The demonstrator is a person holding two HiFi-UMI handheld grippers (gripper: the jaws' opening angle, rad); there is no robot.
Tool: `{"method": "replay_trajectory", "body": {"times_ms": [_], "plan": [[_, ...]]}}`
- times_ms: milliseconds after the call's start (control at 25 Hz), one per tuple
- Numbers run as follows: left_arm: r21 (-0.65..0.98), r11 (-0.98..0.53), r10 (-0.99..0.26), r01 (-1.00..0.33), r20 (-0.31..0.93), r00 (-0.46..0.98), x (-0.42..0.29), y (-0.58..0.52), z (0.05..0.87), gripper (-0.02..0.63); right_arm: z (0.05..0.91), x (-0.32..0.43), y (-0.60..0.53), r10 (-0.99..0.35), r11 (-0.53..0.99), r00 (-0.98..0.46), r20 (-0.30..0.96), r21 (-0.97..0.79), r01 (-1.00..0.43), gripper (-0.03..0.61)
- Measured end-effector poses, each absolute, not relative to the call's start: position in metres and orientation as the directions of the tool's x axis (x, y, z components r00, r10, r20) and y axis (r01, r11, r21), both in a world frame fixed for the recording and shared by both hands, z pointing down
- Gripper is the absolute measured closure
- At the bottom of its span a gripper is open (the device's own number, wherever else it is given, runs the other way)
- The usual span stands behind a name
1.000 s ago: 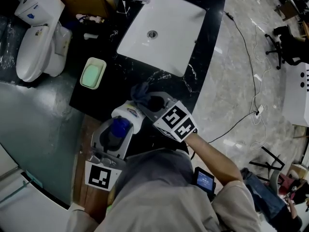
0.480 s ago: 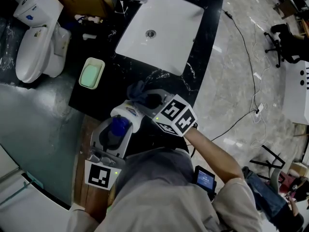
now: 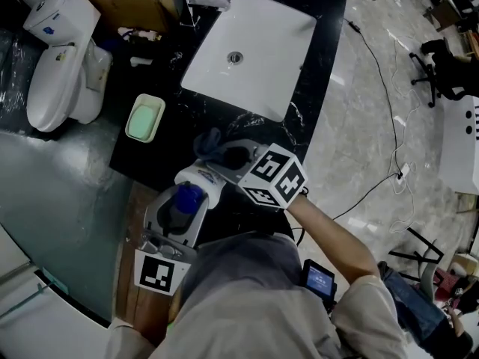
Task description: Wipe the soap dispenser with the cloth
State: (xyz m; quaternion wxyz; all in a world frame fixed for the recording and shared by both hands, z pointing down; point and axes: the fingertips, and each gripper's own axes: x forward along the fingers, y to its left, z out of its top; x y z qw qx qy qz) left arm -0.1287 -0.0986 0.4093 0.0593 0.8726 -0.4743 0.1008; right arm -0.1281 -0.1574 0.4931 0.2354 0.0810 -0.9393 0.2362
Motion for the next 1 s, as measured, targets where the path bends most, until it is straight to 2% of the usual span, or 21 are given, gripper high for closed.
{"method": "replay_trajectory", "body": {"times_ms": [440, 800, 1000], "plan": [[0.005, -0.549, -0.813, -0.836, 0.231, 0.535, -0.128, -0.099, 0.41, 0.471, 0.459, -0.139, -0.154, 0.021, 0.852, -0.921, 0.39, -0.488, -0.188, 0.506], [0.004, -0.553, -0.81, -0.833, 0.231, 0.539, -0.128, -0.099, 0.411, 0.471, 0.438, -0.14, -0.157, 0.052, 0.742, -0.965, 0.258, -0.657, -0.135, 0.506], [0.01, -0.551, -0.813, -0.835, 0.22, 0.539, -0.127, -0.101, 0.41, 0.471, 0.425, -0.141, -0.155, 0.052, 0.735, -0.973, 0.224, -0.669, -0.115, 0.506]]}}
